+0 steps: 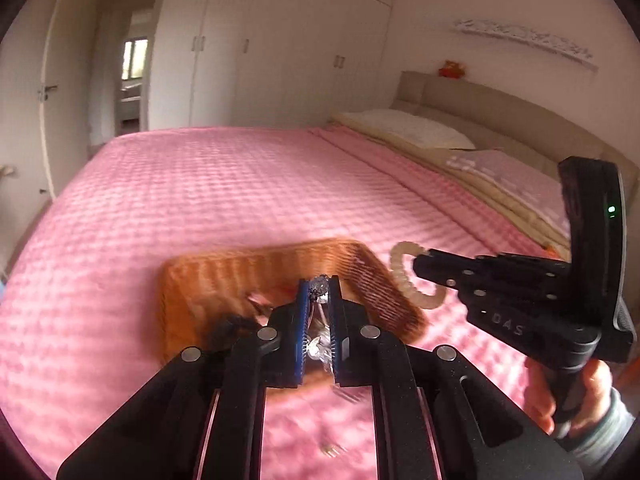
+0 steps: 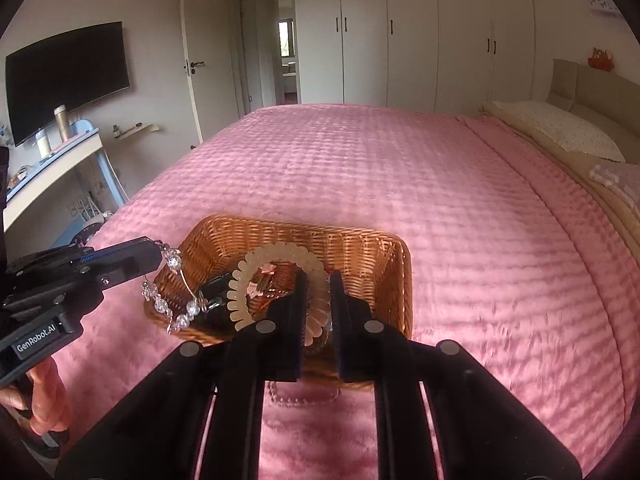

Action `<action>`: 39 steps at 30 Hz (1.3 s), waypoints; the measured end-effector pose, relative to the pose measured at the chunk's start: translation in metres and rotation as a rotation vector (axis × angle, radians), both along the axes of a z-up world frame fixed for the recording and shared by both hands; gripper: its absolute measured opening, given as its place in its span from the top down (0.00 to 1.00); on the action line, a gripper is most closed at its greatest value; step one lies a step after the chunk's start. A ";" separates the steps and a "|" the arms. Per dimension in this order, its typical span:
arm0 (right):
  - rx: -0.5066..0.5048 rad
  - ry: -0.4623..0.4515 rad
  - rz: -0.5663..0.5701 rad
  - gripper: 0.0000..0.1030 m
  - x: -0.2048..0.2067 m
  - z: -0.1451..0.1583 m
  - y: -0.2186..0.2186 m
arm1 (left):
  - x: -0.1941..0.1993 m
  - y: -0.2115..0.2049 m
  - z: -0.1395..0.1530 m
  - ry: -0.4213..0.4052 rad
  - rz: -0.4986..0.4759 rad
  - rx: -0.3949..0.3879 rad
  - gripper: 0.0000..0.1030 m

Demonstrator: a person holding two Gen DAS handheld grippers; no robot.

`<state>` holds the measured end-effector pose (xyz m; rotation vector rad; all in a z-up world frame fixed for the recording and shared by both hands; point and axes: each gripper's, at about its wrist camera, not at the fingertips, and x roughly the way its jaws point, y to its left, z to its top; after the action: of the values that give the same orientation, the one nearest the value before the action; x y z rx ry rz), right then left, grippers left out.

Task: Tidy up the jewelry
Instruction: 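Lower the charm chain and beige coil into the basket and open both tools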

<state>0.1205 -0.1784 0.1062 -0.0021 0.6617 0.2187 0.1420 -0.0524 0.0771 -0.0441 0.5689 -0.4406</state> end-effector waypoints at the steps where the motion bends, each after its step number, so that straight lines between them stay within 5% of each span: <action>1: -0.002 0.018 -0.007 0.91 0.015 -0.005 0.002 | 0.013 0.000 -0.004 0.005 0.022 0.011 0.93; 11: 0.091 0.301 -0.049 0.91 0.117 -0.084 0.000 | 0.094 0.014 -0.062 0.125 0.156 0.049 0.93; 19: 0.090 0.336 -0.069 0.89 0.121 -0.097 0.000 | 0.096 0.017 -0.076 0.156 0.175 0.067 0.88; 23: 0.106 0.333 -0.072 0.78 0.111 -0.090 -0.007 | 0.074 0.020 -0.060 0.118 0.180 0.041 0.63; 27: 0.151 0.300 -0.071 0.49 0.085 -0.074 -0.017 | 0.042 0.023 -0.039 0.058 0.166 0.027 0.63; 39: 0.172 0.186 -0.005 0.49 -0.031 -0.033 -0.029 | -0.076 0.019 -0.015 -0.034 0.117 0.011 0.62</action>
<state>0.0896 -0.2077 0.0733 0.1864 0.8260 0.2722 0.0658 -0.0333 0.0625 -0.0586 0.5322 -0.3238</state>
